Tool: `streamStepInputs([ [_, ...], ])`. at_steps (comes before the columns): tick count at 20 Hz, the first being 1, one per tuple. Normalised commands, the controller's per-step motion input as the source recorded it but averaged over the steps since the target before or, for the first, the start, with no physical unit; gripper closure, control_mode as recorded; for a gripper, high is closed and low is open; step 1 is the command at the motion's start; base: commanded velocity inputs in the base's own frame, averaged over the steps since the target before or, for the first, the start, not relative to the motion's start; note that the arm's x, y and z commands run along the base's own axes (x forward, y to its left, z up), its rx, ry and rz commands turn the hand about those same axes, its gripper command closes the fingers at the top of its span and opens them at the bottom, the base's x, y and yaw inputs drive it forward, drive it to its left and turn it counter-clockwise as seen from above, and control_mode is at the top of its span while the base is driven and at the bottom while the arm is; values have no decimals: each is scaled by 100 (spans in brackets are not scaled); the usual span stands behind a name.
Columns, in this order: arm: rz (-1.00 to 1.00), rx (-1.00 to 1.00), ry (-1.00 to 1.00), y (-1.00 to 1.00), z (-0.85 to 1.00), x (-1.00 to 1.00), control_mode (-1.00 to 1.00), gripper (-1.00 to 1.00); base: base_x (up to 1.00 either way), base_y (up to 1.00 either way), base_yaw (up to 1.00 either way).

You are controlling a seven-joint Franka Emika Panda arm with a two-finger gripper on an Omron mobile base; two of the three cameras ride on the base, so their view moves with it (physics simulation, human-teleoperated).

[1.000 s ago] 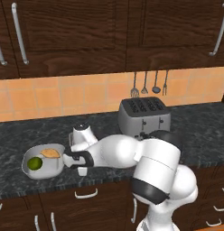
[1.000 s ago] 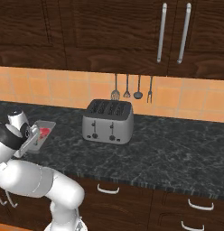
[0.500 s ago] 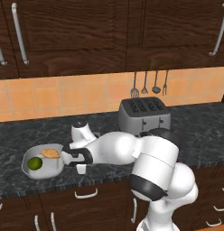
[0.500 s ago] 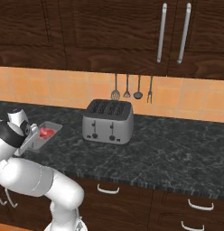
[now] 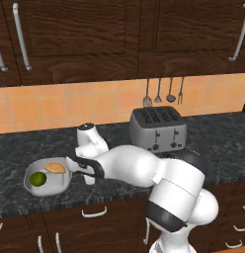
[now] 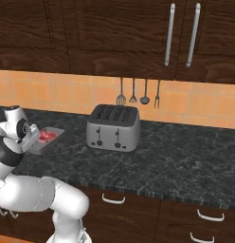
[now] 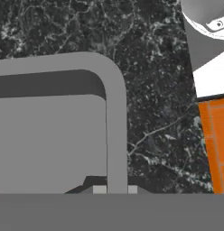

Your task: Take the meat container that has the steak and place it on the second highest rack of the freezer. Then take the vegetable container that has the lime and potato and place it on the highest rack of the freezer.

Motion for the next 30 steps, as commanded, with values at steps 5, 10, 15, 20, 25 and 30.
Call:
streamStepInputs([
  [5, 0, -4, -4, 0, 65, -56, -100, 100, 0, 0, 0],
  [10, 0, -2, -11, -25, 58, -44, -100, 100, 0, 0, 0],
  [15, 0, -1, -3, -50, 52, -35, -100, 100, 0, 0, 0],
  [20, 0, 0, 0, -81, 38, -32, -100, 100, 0, 0, 0],
  [25, 0, 0, 0, -97, 25, -12, -100, 100, 0, 0, 0],
  [30, 0, 0, 0, -97, 31, 0, -100, 100, 0, 0, 0],
])
